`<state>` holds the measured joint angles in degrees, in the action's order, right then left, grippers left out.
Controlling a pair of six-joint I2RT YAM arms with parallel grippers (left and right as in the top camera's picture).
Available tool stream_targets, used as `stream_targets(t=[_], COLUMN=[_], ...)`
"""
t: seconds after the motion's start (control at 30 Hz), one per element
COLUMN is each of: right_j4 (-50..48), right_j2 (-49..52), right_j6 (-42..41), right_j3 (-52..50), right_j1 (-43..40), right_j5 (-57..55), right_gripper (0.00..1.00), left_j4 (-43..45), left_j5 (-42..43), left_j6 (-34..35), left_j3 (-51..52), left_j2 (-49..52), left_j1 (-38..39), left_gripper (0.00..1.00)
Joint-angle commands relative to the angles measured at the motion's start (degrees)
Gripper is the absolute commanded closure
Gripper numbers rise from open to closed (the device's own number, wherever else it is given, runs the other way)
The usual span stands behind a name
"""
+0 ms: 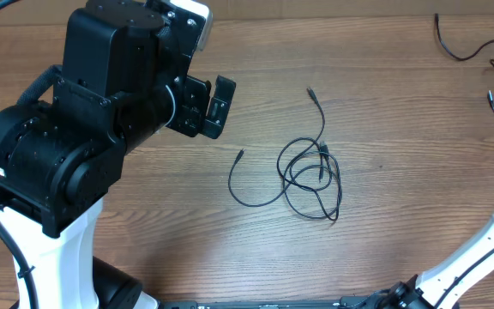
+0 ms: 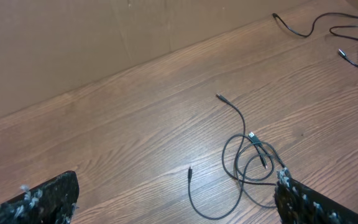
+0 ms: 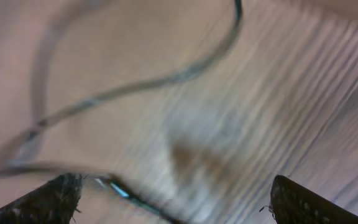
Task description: Untangle cables
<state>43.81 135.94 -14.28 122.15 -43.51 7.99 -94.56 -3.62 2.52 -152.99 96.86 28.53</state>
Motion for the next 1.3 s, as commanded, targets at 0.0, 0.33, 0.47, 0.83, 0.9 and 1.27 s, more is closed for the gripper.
stream_targets(t=[0.0, 0.33, 0.47, 0.83, 0.9, 1.27], right_j4=[1.14, 20.7, 32.98, 53.24, 52.87, 30.93], right_j2=[-9.62, -18.95, -19.15, -21.73, -24.5, -40.22], right_j6=[2.75, 43.85, 53.53, 68.32, 70.29, 60.89], right_j3=[3.23, 3.23, 3.17, 3.13, 4.48, 23.34], right_j1=[2.03, 15.65, 23.43, 44.24, 46.71, 49.75], right_j5=[1.33, 24.57, 25.46, 27.63, 27.43, 18.82], right_gripper=[0.04, 0.03, 0.04, 0.08, 0.07, 0.0], left_j4=[0.11, 0.28, 1.97, 6.32, 6.32, 5.88], left_j5=[0.37, -2.4, -3.17, -4.31, -4.52, -4.46], left_j6=[-1.31, -1.25, -1.25, -1.29, -1.36, -2.16], left_j3=[-0.11, -0.11, -0.11, -0.11, -0.11, -0.11], left_j2=[-0.11, 0.2, 0.2, 0.44, 0.44, 1.09], left_j1=[0.48, 0.44, -0.02, -0.02, -0.02, 0.0], left_gripper=[0.0, 0.0, 0.0, 0.0, 0.0, 0.0])
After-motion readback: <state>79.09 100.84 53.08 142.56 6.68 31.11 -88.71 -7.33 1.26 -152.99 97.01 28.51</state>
